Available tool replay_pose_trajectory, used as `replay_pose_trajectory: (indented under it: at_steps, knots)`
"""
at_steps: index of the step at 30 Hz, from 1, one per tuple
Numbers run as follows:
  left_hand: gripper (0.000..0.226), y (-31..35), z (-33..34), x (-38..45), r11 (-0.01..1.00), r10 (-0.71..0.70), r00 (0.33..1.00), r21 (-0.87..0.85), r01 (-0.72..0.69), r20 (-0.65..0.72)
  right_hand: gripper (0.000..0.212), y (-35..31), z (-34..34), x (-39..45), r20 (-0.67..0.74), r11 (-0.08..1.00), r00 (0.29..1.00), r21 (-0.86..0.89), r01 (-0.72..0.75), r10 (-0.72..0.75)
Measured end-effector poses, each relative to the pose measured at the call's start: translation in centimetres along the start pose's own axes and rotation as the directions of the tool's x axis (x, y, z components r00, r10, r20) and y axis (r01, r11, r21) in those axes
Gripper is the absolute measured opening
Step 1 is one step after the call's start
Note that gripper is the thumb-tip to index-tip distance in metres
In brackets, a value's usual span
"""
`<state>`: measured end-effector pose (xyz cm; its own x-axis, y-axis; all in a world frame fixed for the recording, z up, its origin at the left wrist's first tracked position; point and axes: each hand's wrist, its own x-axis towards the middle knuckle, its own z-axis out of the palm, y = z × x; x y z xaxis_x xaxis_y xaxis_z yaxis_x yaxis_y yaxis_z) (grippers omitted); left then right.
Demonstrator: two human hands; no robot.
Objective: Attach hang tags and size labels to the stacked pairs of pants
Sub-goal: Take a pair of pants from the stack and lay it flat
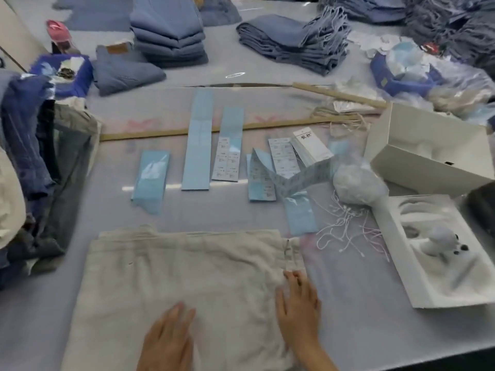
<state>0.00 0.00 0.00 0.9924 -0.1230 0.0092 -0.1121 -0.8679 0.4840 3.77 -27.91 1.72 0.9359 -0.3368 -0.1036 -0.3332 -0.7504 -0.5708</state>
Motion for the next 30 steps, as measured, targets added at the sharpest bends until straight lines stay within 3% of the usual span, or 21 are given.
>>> replay_pose_trajectory:
  at_steps: [2,4,6,8,14,16,20,22,25,28,30]
  knots:
    - [0.048,3.1,2.7,2.1,0.973,0.050,0.998,0.223,-0.058,0.037,0.049,0.2,1.9,-0.2,0.024,0.993,1.000,-0.115,-0.007,0.009]
    - [0.048,4.5,3.8,3.1,0.978,-0.028,0.999,0.206,0.019,0.043,0.049,1.6,2.5,0.1,-0.037,0.981,0.998,-0.190,0.035,-0.043]
    - [0.051,3.9,5.4,2.6,0.955,-0.028,0.997,0.291,0.047,-0.069,0.048,2.2,2.5,0.1,-0.086,0.978,0.994,-0.202,0.051,-0.070]
    - [0.058,3.6,5.9,2.4,0.962,-0.050,0.999,0.269,0.045,0.012,0.048,2.4,2.6,0.0,-0.075,0.982,0.994,-0.177,0.070,-0.084]
    - [0.050,3.4,6.4,2.6,0.929,0.030,0.991,0.370,0.022,-0.133,0.043,2.1,1.7,0.1,-0.107,0.995,0.990,-0.036,0.090,-0.093]
    - [0.046,3.6,6.3,3.2,0.944,0.028,0.986,0.330,0.029,-0.166,0.030,2.7,1.4,1.0,-0.173,0.990,0.978,0.056,0.130,-0.118]
    - [0.036,4.4,5.1,8.1,0.994,0.018,0.967,0.109,0.010,-0.255,0.020,3.3,-1.0,4.6,-0.301,0.899,0.953,0.428,0.095,0.043]
    - [0.033,6.0,4.1,12.0,0.989,0.061,0.962,-0.117,-0.095,-0.266,0.020,2.4,-1.6,6.9,-0.376,0.910,0.926,0.375,0.179,-0.028]
    - [0.023,9.9,2.6,18.4,0.937,0.118,0.970,-0.300,-0.180,-0.212,0.014,0.6,0.3,9.0,-0.219,0.942,0.956,0.230,0.245,-0.195]
    - [0.040,13.9,2.6,26.2,0.913,0.257,0.945,-0.270,-0.307,-0.204,0.012,0.4,2.6,9.6,-0.186,0.946,0.942,0.112,0.303,-0.280]
    - [0.045,16.7,3.1,31.1,0.921,0.323,0.927,-0.161,-0.354,-0.193,0.015,0.8,3.1,9.8,-0.181,0.946,0.942,0.109,0.304,-0.282]
